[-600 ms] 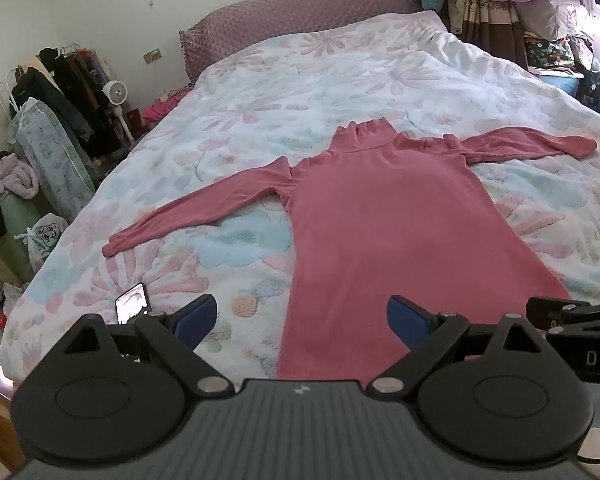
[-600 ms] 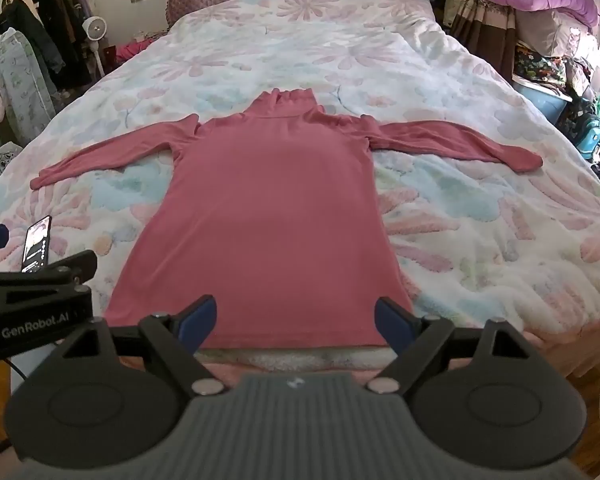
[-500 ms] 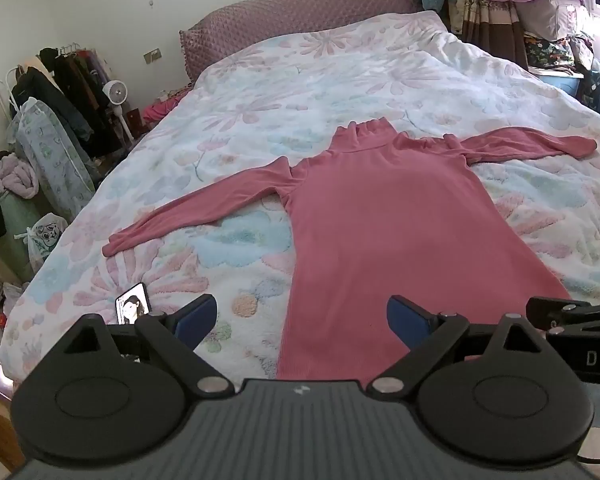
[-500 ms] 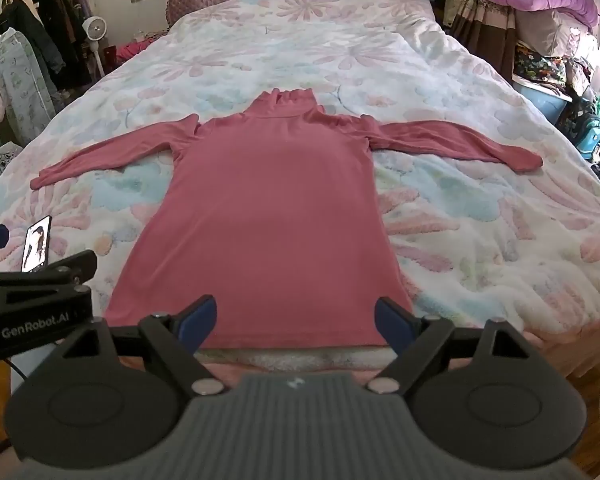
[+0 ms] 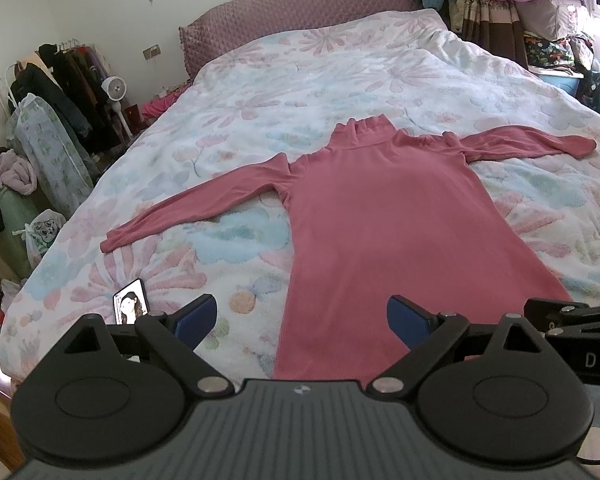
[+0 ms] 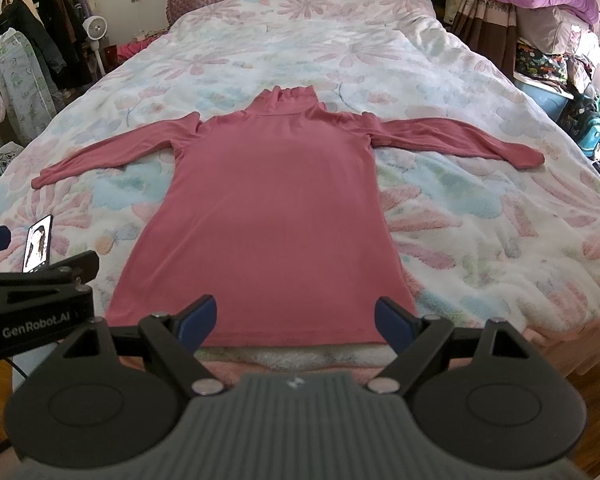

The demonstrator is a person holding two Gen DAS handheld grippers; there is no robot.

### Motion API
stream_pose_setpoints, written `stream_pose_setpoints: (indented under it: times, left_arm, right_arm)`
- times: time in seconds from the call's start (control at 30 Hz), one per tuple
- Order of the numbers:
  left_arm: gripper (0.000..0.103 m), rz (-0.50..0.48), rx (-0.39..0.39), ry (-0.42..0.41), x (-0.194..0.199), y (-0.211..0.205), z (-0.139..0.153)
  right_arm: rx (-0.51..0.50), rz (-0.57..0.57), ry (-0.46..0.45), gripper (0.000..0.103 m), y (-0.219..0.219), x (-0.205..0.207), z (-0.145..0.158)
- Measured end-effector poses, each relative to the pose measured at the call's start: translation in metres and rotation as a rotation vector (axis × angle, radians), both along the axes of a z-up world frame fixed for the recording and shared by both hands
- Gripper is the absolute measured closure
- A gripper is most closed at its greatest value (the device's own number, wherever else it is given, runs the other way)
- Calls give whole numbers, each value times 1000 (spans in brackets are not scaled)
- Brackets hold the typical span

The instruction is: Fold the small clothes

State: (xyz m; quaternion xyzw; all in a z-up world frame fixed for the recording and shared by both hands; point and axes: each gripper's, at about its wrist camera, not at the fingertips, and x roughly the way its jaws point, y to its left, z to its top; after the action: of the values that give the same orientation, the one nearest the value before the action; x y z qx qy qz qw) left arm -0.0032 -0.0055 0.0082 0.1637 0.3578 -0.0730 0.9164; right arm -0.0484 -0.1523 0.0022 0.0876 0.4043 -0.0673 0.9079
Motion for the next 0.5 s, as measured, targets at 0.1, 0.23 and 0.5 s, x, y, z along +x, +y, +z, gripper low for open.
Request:
stream_pose_setpoints:
  times: [0.1, 0.23, 0.5]
  left_arm:
    - [0, 0, 0, 1, 0, 0, 0]
    - [0, 1, -1, 1, 0, 0, -1]
    - [0, 1, -3, 6, -1, 0, -3]
  right_arm:
    - [9, -2, 2, 21, 2, 0, 0]
    - [7, -2, 1, 21, -1, 1, -1]
    - [11, -2, 3, 21, 0, 1, -2]
